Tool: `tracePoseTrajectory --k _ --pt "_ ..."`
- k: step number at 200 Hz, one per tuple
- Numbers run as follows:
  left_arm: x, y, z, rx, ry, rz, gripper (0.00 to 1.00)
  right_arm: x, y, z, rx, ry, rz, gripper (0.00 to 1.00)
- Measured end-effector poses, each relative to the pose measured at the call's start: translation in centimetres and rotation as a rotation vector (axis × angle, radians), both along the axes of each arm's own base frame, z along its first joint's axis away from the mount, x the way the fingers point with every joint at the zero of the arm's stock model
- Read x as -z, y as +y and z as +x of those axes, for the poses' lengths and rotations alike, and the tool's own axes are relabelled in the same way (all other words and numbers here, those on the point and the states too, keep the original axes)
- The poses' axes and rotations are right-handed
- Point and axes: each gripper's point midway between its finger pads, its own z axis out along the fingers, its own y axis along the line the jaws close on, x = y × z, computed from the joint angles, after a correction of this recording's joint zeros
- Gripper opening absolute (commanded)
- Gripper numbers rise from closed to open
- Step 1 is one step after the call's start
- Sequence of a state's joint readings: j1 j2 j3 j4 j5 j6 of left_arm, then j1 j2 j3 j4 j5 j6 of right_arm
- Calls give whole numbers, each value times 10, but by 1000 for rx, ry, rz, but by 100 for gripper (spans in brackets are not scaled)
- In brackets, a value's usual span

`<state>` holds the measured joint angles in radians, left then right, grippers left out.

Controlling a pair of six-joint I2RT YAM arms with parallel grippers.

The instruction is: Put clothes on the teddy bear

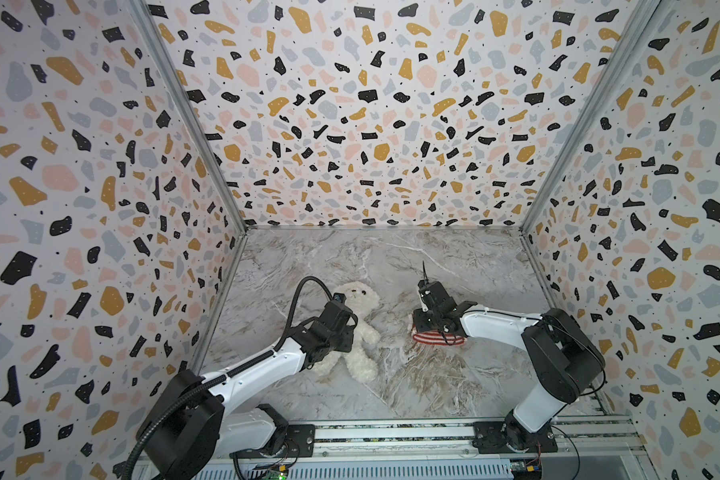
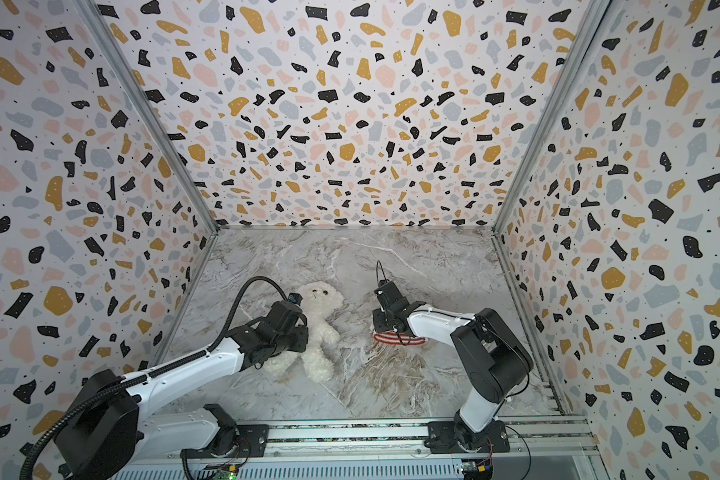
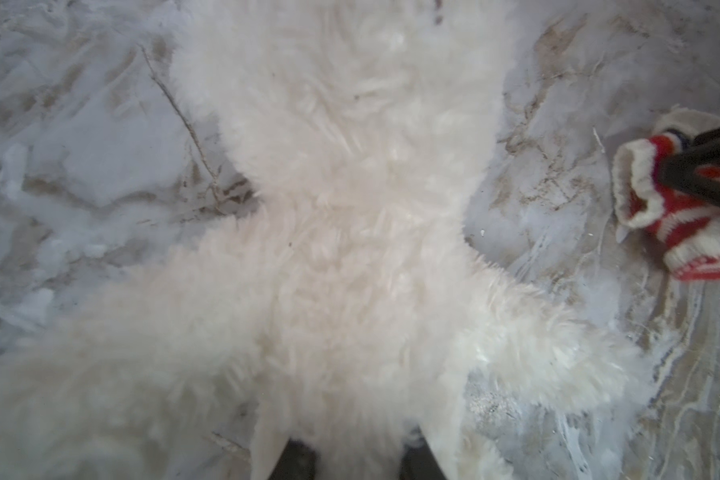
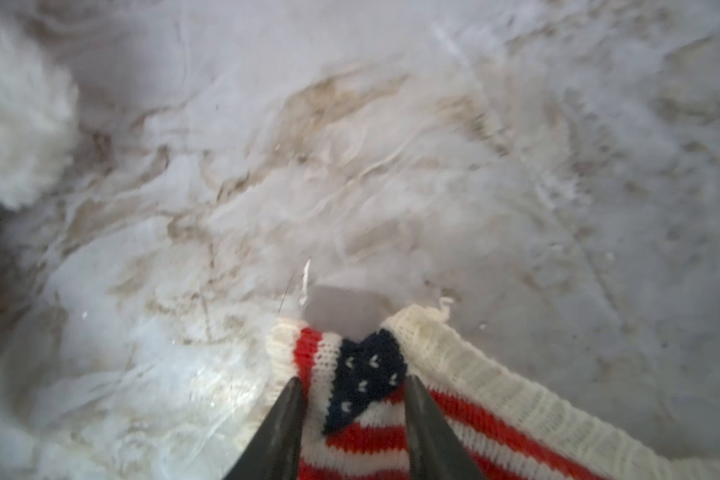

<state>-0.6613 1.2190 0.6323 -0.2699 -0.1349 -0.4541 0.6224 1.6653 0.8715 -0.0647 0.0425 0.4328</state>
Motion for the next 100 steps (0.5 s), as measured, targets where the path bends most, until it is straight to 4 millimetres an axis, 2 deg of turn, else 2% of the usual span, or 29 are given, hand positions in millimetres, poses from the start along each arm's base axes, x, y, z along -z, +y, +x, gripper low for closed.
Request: tracePoseTrajectory --k 34,66,100 --pt "-6 -17 -10 79 -7 -35 26 -11 -9 24 57 -37 83 50" --pt "-5 -25 -16 120 -1 -34 26 -19 -11 29 63 -49 111 55" --pt "-2 -26 -18 129 6 -21 32 -54 -4 24 32 -111 166 59"
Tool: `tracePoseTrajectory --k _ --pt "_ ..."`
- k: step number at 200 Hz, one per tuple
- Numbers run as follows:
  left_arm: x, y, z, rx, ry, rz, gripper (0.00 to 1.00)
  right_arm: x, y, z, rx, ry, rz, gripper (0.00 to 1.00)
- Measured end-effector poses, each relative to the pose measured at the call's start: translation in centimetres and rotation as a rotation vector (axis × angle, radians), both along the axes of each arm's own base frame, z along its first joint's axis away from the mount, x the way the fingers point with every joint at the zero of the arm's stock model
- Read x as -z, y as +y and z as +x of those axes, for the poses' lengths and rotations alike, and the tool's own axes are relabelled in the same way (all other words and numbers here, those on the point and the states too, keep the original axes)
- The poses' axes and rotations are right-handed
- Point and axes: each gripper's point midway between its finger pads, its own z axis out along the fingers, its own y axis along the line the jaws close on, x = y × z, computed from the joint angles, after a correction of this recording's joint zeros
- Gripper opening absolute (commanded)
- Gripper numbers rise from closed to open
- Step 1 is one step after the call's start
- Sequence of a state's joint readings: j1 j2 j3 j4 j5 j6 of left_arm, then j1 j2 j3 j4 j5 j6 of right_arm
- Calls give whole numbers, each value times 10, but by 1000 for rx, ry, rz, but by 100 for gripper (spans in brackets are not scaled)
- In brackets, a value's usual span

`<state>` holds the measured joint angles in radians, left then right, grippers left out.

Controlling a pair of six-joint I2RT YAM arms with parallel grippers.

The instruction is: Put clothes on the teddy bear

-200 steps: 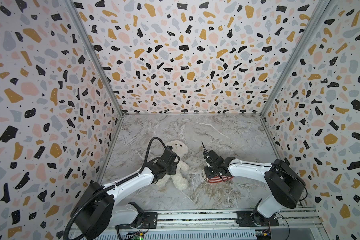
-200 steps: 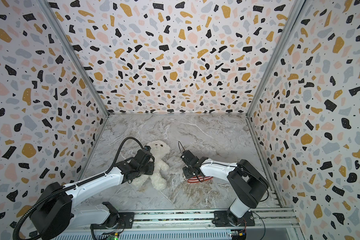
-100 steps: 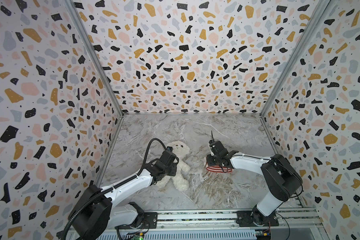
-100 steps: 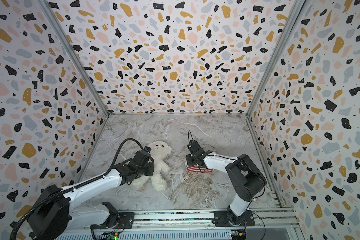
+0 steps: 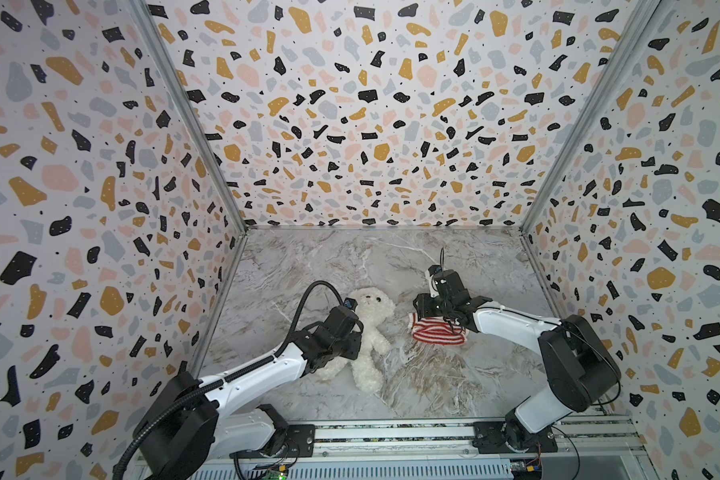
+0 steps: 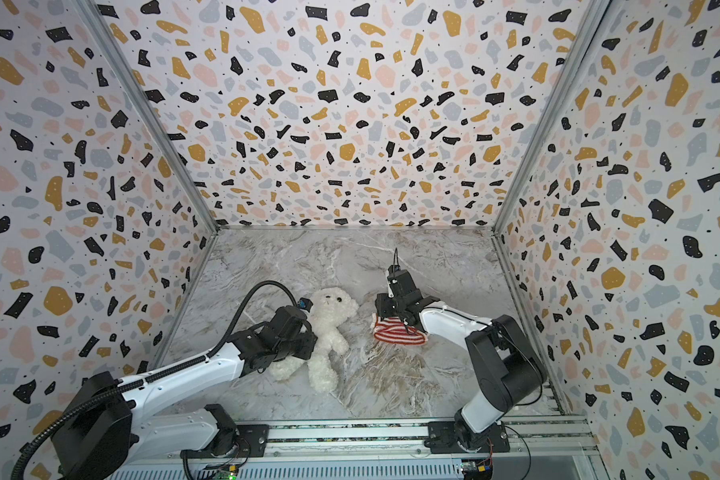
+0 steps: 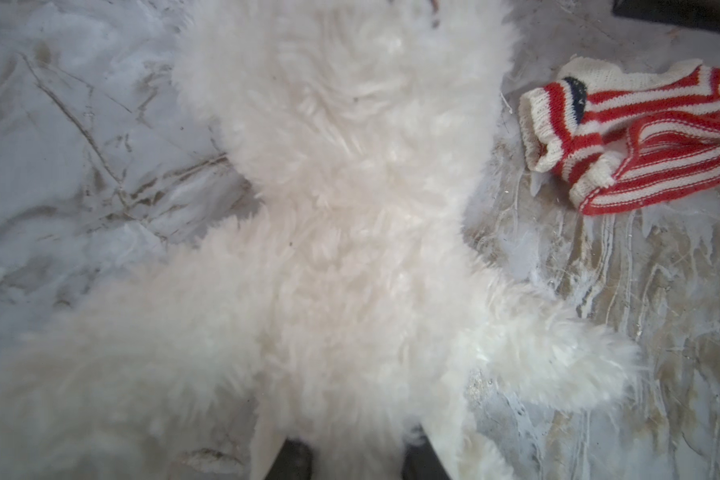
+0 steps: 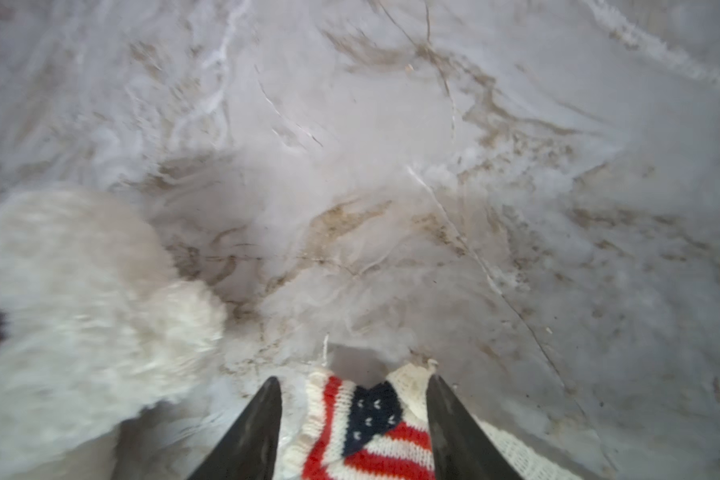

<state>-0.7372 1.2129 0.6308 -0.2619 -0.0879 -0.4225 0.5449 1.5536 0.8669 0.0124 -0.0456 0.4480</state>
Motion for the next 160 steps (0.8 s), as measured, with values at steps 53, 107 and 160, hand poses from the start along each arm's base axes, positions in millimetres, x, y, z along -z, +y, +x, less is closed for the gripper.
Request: tracePoseTrajectory --k 53,107,160 --pt "7 1 6 -17 23 57 79 -29 -9 -22 -16 -53 38 64" --pt "-34 -6 17 -47 -14 22 89 -30 -16 -34 -34 -34 7 71" --pt "-56 -28 42 -85 -30 -27 89 -24 -24 -41 -38 -21 -29 71"
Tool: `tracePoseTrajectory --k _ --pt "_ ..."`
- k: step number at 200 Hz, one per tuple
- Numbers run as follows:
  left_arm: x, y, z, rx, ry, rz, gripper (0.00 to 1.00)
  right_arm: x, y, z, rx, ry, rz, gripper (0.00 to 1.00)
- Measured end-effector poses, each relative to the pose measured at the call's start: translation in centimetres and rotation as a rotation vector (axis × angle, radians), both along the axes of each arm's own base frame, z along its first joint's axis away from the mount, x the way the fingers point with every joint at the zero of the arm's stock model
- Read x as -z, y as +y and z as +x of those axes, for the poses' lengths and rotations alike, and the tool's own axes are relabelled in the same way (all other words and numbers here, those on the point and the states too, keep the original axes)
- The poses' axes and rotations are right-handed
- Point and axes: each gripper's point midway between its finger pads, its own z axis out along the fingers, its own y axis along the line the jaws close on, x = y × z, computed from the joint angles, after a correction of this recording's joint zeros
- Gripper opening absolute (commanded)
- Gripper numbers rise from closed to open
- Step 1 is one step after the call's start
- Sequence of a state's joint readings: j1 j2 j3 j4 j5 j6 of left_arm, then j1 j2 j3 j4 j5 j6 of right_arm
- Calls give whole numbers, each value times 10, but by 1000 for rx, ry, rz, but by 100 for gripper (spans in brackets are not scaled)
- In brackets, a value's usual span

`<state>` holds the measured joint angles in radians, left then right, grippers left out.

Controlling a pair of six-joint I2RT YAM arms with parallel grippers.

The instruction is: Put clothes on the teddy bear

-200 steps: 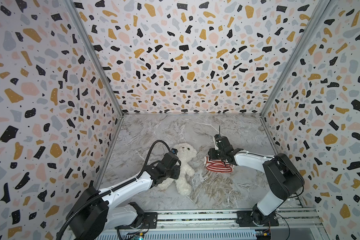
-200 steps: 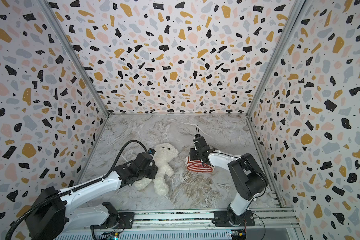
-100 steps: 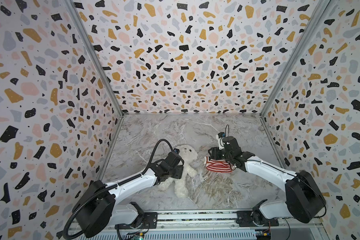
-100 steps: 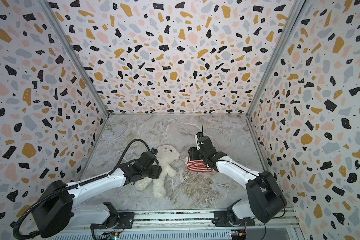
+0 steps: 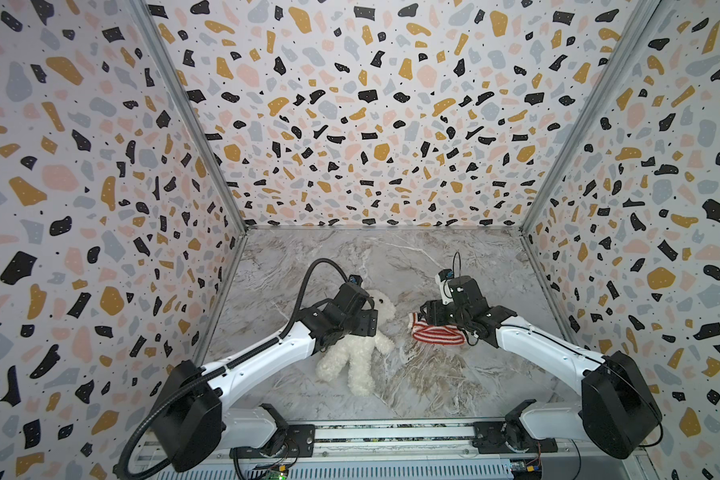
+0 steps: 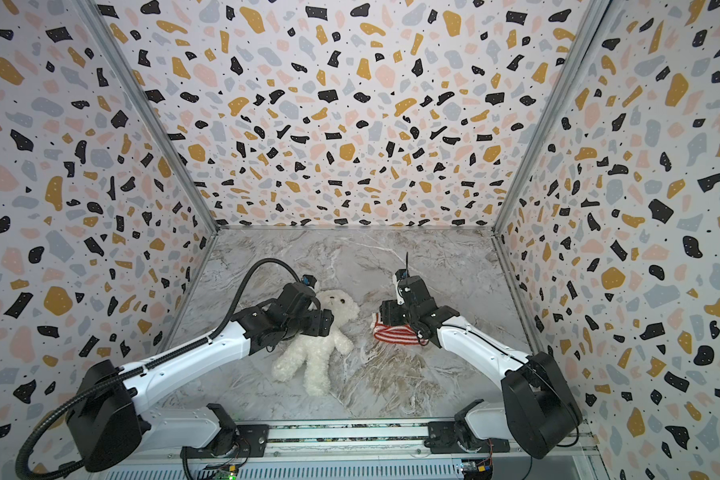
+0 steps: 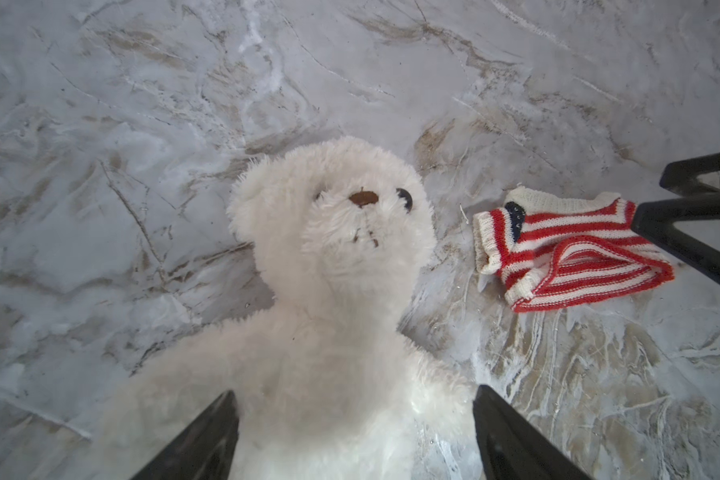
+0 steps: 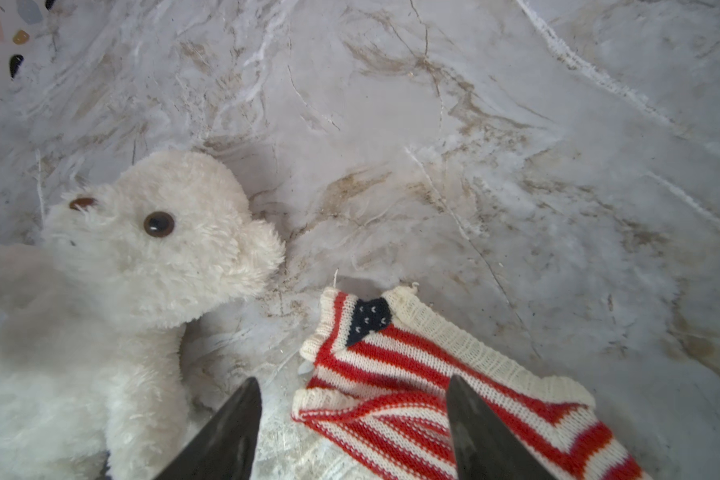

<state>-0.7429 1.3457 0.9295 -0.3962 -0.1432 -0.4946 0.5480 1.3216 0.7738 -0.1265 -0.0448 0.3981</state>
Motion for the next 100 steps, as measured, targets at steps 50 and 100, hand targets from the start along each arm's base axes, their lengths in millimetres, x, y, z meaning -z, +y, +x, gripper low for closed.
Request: tracePoseTrajectory --k 50,100 --pt "47 -13 18 -9 86 95 88 9 -5 -9 -6 25 -20 72" --pt "73 -9 24 -30 106 158 76 13 -8 -14 -17 30 -37 72"
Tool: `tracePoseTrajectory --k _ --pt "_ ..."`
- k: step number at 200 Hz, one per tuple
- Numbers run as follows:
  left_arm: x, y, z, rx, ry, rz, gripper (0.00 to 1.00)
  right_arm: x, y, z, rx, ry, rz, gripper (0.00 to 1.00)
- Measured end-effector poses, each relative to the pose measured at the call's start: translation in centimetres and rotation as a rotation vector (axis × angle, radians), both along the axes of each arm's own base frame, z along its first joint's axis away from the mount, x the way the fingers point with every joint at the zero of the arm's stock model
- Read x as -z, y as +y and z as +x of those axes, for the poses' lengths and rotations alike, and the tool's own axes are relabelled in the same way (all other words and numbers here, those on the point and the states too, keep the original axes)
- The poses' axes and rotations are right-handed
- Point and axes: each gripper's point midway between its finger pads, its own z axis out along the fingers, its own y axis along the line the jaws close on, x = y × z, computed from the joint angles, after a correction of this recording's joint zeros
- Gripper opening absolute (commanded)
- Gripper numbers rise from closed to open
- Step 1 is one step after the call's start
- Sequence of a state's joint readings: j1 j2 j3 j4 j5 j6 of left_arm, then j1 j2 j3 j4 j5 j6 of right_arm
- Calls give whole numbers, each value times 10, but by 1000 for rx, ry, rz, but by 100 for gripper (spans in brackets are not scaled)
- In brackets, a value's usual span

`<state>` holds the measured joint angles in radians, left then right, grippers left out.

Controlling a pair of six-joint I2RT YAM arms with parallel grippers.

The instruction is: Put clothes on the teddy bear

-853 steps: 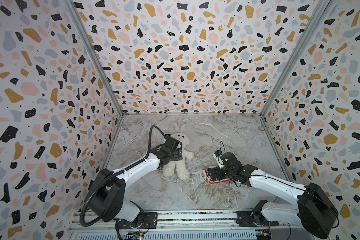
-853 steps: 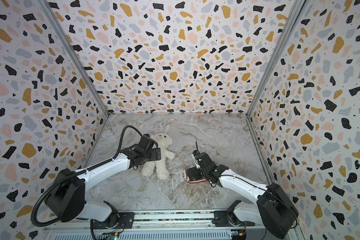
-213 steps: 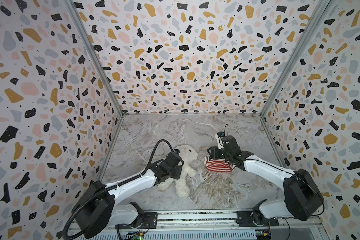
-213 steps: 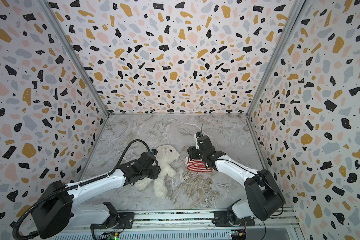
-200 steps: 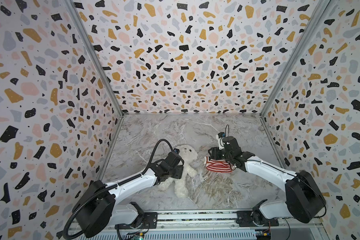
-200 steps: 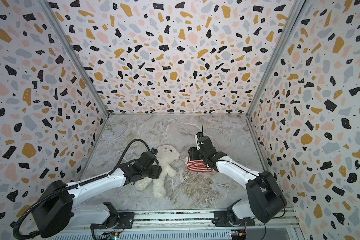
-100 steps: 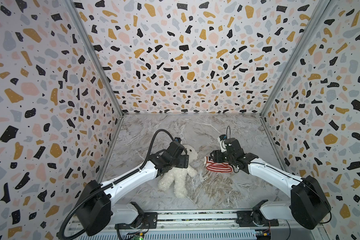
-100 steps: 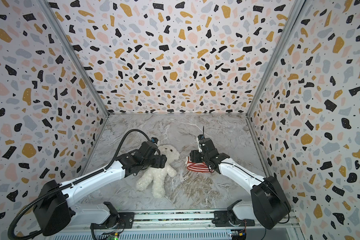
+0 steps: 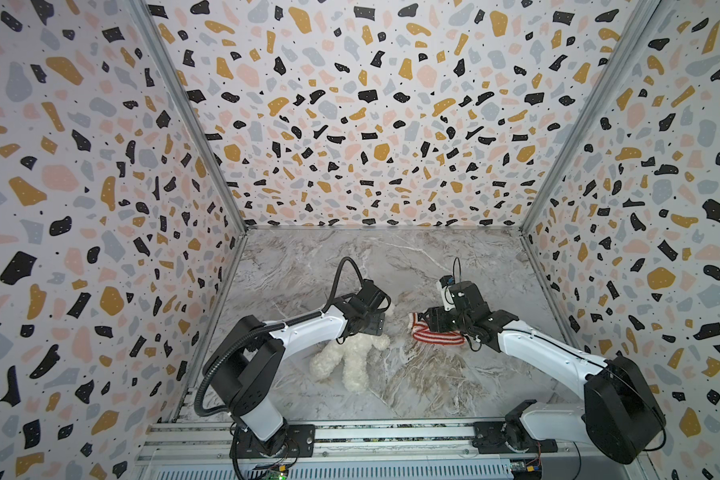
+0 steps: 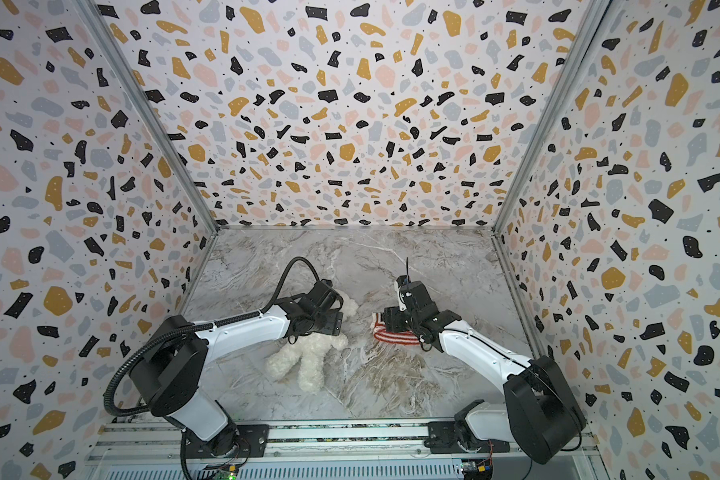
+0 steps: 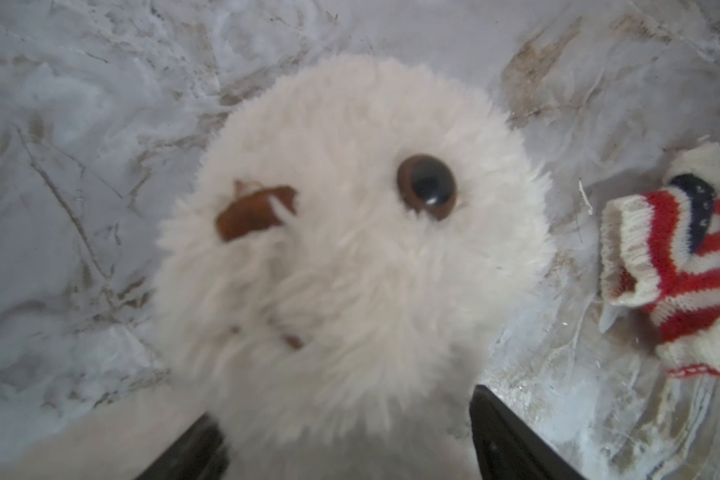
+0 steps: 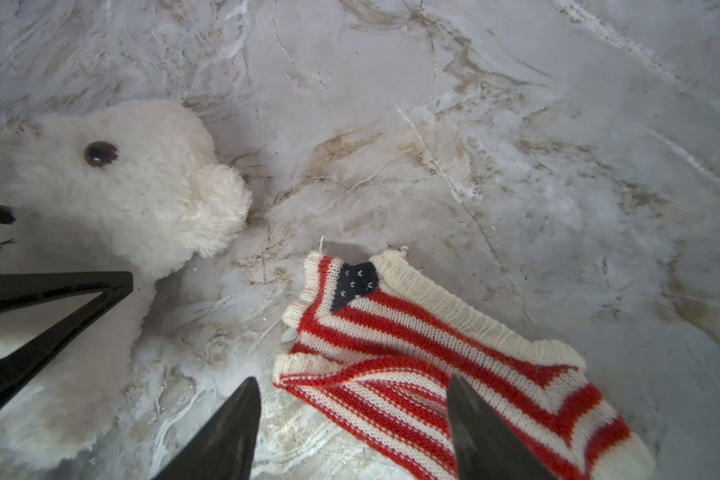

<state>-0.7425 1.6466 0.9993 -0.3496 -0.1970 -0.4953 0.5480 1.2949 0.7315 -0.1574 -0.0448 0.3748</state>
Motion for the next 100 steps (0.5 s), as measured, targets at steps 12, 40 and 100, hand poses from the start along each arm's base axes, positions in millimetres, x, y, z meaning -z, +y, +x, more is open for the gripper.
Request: tracePoseTrajectory --k 12,40,100 --pt "2 -1 2 -3 -4 0 69 1 0 -1 -5 0 -6 72" --pt "4 -1 3 -6 -14 -6 50 4 -2 -3 -23 8 -29 72" --pt "0 2 1 -6 -46 -25 20 33 5 -17 -140 103 -77 70"
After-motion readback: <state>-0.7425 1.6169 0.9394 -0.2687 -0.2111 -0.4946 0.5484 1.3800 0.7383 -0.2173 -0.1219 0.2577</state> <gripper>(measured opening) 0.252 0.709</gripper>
